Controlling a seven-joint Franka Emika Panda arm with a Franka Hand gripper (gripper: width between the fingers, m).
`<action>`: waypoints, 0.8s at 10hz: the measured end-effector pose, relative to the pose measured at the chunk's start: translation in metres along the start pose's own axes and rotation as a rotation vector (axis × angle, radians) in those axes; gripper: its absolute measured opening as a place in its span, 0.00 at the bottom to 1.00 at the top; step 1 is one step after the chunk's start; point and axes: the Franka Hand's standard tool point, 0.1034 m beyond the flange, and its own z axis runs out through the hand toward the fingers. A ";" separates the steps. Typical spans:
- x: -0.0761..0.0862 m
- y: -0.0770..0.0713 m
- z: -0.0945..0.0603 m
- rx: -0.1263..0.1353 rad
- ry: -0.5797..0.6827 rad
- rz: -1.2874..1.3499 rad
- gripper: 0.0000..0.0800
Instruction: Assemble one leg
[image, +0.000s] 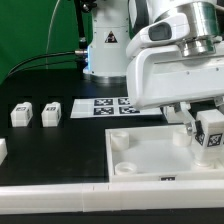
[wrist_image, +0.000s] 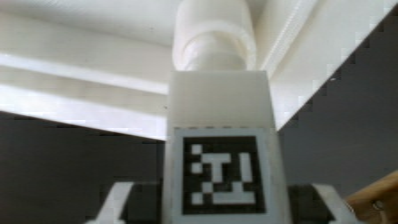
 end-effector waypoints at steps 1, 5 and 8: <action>0.001 0.000 0.001 -0.002 0.012 0.000 0.37; -0.002 0.007 0.002 -0.013 0.043 0.002 0.37; -0.001 0.009 0.002 -0.015 0.039 -0.002 0.37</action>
Offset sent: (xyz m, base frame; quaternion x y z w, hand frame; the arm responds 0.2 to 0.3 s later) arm -0.0087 -0.0041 -0.0121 0.0120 0.0123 0.0088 0.9998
